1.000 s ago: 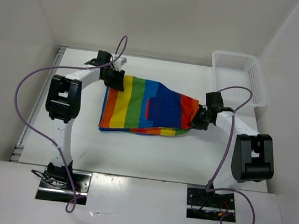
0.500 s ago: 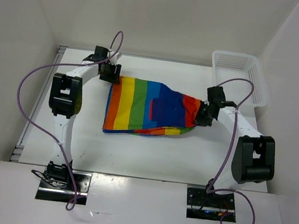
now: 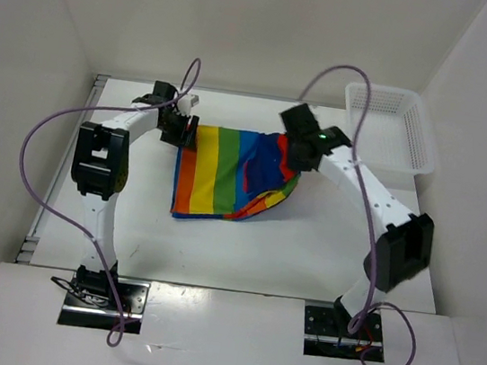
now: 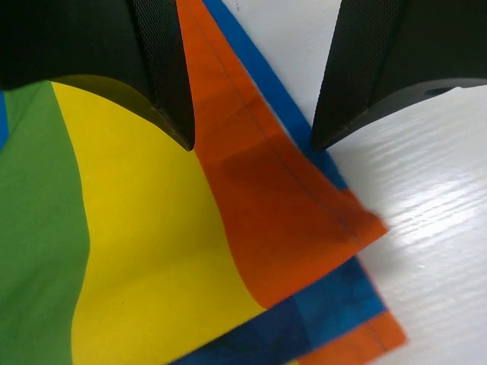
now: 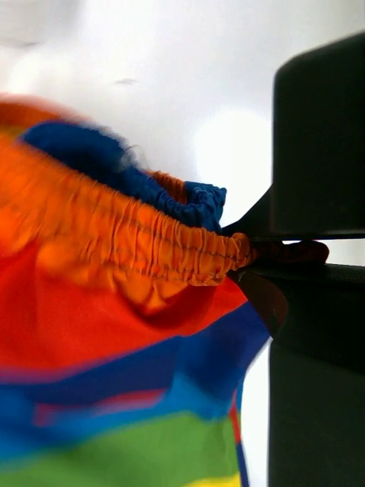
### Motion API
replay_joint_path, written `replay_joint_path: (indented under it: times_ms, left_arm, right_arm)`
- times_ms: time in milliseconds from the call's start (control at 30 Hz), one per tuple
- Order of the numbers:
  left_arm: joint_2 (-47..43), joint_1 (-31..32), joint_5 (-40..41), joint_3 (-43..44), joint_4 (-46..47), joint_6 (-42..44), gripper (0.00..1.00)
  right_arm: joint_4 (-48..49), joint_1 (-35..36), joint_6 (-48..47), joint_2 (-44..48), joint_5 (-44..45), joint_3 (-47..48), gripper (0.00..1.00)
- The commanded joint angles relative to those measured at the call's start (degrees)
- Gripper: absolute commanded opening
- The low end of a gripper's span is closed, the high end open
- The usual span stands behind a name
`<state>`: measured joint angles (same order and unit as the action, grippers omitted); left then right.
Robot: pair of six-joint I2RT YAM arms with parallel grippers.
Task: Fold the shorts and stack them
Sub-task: Fold the shorts
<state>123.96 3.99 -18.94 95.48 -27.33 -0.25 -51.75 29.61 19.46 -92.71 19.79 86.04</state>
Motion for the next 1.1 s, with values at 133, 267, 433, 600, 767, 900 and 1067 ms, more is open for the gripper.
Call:
replay_joint_path:
  times_ms: [133, 267, 433, 600, 767, 900, 1067]
  left_arm:
    - [3.03, 1.2, 4.69, -1.35, -0.35, 0.25, 0.71]
    - [5.85, 0.49, 5.23, -1.36, 0.26, 0.25, 0.67]
    - [6.47, -0.82, 2.42, -1.88, 0.26, 0.25, 0.62]
    - [6.47, -0.82, 1.19, -1.88, 0.26, 0.25, 0.6]
    - [5.24, -0.82, 1.19, -1.88, -0.27, 0.25, 0.58]
    - [1.38, -1.35, 2.49, -2.4, -0.27, 0.25, 0.65]
    - [-2.58, -2.06, 9.78, -2.41, -0.27, 0.25, 0.63]
  right_arm:
    - [-11.44, 23.02, -8.81, -21.09, 19.66, 29.95, 0.0]
    - [-8.2, 29.54, -13.57, -30.15, 16.89, 37.78, 0.0]
    - [-4.51, 32.79, -14.1, -38.68, 6.95, 47.01, 0.0]
    - [-2.66, 32.8, -12.61, -46.58, 1.83, 59.38, 0.0]
    - [-2.13, 32.1, -11.29, -44.24, 4.11, 63.38, 0.0]
    - [-2.75, 29.64, -9.36, -36.86, 7.1, 56.1, 0.0]
    - [11.02, 22.99, -4.2, -12.63, -0.23, 23.24, 0.0]
